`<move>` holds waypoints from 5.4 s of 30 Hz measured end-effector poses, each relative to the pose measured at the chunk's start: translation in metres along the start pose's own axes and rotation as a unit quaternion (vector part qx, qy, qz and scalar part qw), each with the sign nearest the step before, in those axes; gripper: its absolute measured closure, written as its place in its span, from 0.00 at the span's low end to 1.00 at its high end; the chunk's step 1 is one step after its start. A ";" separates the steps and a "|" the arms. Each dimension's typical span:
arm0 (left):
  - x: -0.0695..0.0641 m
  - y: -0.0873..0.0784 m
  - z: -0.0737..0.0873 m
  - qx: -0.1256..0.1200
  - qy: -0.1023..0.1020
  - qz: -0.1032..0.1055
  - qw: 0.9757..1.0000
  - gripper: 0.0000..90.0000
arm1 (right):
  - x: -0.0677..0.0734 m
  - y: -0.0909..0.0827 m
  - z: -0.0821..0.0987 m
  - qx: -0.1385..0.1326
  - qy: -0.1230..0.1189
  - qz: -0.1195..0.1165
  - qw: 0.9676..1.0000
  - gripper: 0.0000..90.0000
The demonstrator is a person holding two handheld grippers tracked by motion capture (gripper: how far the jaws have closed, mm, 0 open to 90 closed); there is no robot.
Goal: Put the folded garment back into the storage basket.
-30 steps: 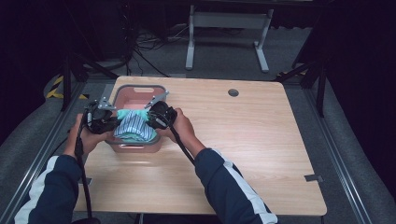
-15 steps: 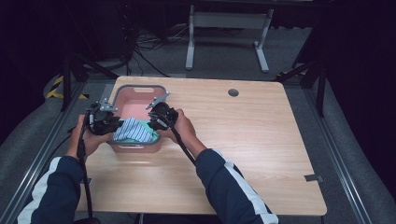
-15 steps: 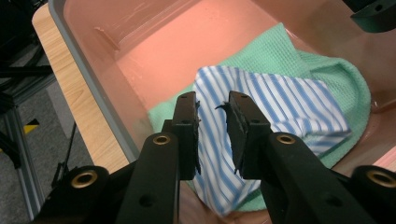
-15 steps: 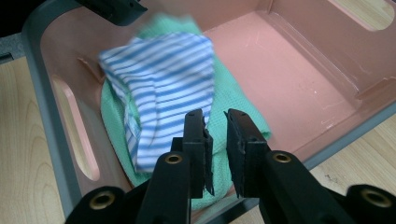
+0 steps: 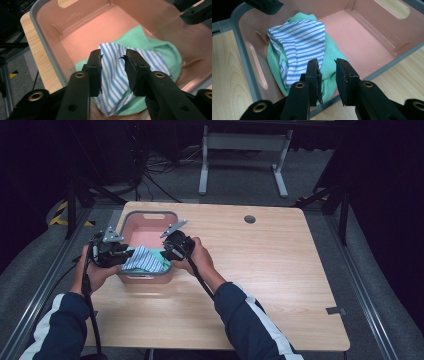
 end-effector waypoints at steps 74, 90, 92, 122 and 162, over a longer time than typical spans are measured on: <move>-0.154 0.000 -0.032 -0.080 0.115 0.065 0.988 0.44 | -0.043 -0.114 0.129 0.019 0.007 0.118 0.993 0.41; -0.184 0.024 -0.023 -0.051 0.148 0.083 0.984 0.40 | -0.050 -0.126 0.166 0.034 0.003 0.131 0.991 0.39; -0.187 0.027 -0.021 -0.044 0.156 0.085 0.983 0.39 | -0.051 -0.127 0.172 0.036 0.005 0.134 0.990 0.39; -0.230 0.064 0.004 0.012 0.212 0.128 0.969 0.19 | -0.056 -0.137 0.270 0.050 0.020 0.149 0.987 0.33; -0.234 0.077 0.021 -0.020 0.183 0.200 0.962 0.15 | -0.075 -0.143 0.385 -0.013 0.172 0.116 0.978 0.24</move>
Point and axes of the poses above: each handheld gripper's, and its own axes: y roughly forward along the jaws, z roughly out of its underside, x roughly to its left, the point moved 6 cm from there along y, roughly forward along the jaws, and after that the axes turned 12 degrees about x, right-handed, at the moved point
